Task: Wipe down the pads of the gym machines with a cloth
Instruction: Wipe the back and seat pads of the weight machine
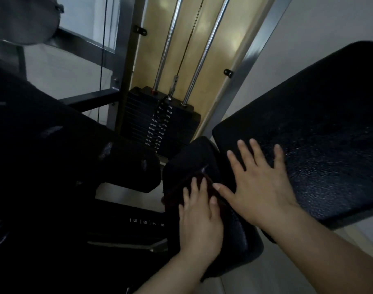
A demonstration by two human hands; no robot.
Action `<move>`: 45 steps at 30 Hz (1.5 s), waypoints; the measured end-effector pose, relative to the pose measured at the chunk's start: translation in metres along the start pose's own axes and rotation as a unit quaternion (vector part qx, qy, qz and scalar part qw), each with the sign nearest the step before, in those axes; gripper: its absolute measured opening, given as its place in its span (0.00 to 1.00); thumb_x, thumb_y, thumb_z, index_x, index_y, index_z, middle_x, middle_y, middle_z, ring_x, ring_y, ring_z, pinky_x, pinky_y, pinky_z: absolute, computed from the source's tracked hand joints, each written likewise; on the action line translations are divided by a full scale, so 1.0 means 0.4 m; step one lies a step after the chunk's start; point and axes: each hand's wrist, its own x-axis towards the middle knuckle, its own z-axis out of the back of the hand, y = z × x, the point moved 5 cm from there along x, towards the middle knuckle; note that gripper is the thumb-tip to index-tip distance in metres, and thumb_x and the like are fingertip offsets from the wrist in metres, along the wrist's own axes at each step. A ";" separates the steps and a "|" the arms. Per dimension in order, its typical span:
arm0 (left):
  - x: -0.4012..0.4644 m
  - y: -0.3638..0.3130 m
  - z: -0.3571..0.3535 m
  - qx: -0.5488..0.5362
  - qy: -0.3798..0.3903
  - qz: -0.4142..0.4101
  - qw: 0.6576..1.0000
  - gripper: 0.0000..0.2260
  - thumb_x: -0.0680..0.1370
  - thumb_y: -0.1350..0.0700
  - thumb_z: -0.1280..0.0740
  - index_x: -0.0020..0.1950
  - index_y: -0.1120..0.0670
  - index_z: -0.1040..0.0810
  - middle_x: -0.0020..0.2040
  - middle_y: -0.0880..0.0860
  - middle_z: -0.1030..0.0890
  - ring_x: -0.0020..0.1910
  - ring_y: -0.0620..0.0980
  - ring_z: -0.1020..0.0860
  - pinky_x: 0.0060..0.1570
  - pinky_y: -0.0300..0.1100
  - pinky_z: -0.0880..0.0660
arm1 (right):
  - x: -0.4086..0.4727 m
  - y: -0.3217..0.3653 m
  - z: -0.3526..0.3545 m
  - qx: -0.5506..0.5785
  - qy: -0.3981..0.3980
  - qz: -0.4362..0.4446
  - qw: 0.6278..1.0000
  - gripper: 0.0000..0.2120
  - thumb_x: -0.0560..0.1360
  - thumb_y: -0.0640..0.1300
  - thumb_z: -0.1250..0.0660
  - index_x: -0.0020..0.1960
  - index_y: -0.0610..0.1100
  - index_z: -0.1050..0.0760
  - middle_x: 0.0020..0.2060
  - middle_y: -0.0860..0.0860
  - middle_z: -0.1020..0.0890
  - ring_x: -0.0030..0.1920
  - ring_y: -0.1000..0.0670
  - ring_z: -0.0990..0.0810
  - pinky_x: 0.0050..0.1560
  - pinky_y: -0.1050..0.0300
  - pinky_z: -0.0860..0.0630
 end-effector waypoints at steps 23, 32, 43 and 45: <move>0.011 -0.009 0.009 0.027 0.035 -0.044 0.998 0.23 0.84 0.53 0.50 0.77 0.40 0.52 0.77 0.39 0.57 0.75 0.42 0.62 0.74 0.51 0.58 | 0.014 0.004 0.008 0.001 0.052 0.002 0.999 0.34 0.79 0.64 0.60 0.77 0.49 0.66 0.76 0.45 0.66 0.75 0.43 0.68 0.70 0.33 0.67; 0.404 -0.046 0.029 0.029 0.071 -0.013 0.997 0.21 0.82 0.41 0.50 0.75 0.40 0.41 0.78 0.49 0.46 0.76 0.62 0.50 0.69 0.67 0.51 | 0.014 -0.001 0.015 0.018 0.056 0.008 0.998 0.35 0.78 0.65 0.56 0.77 0.48 0.64 0.76 0.46 0.66 0.75 0.43 0.68 0.70 0.35 0.67; 0.215 -0.005 0.034 0.027 0.035 -0.075 0.996 0.22 0.84 0.55 0.48 0.77 0.45 0.45 0.79 0.48 0.50 0.77 0.53 0.55 0.73 0.60 0.51 | 0.019 0.003 0.011 0.020 0.063 0.008 0.998 0.32 0.80 0.60 0.56 0.78 0.48 0.63 0.76 0.46 0.65 0.75 0.43 0.67 0.71 0.34 0.67; 0.136 0.003 0.027 0.036 0.041 -0.081 0.995 0.22 0.84 0.55 0.48 0.78 0.45 0.47 0.79 0.47 0.51 0.77 0.51 0.56 0.74 0.59 0.52 | 0.020 0.004 0.011 0.014 0.063 0.009 0.998 0.31 0.81 0.59 0.57 0.78 0.48 0.63 0.76 0.46 0.65 0.76 0.42 0.67 0.70 0.34 0.67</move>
